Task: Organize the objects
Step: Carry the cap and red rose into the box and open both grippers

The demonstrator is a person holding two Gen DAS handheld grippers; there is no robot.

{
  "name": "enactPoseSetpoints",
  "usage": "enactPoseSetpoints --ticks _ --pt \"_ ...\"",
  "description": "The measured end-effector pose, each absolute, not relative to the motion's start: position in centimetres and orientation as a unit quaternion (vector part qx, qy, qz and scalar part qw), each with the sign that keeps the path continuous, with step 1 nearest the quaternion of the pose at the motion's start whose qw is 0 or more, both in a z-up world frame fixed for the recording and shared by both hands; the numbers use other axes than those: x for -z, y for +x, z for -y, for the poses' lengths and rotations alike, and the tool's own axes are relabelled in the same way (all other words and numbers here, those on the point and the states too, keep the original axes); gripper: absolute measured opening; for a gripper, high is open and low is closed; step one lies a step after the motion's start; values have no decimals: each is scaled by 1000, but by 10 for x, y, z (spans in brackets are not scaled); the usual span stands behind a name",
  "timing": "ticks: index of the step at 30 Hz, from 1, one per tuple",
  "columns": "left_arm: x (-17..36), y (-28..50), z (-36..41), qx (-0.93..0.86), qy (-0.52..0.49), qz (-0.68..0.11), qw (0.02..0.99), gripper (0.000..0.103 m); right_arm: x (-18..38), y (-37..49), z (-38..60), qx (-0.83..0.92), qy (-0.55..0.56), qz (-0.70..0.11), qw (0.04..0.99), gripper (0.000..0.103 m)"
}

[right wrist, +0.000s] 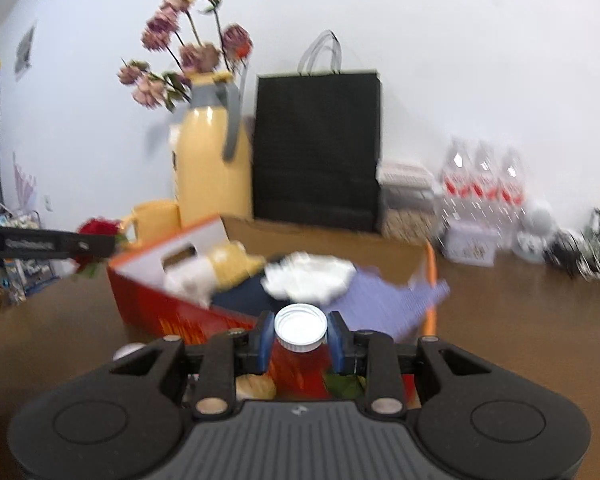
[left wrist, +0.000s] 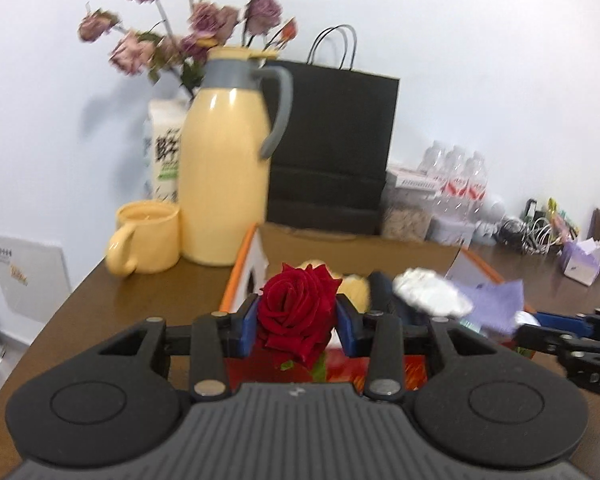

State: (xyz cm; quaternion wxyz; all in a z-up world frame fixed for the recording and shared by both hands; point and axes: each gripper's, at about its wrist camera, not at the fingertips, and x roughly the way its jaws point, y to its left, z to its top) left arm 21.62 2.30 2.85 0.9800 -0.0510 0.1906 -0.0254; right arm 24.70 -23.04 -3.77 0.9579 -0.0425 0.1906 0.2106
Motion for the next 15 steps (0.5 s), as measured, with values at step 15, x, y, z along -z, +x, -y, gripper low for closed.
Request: enactPoseSetpoints --ticks 15 --pt "-27 298 -4 13 -80 -198 977 40 19 333 183 -184 -18 -163 969 27"
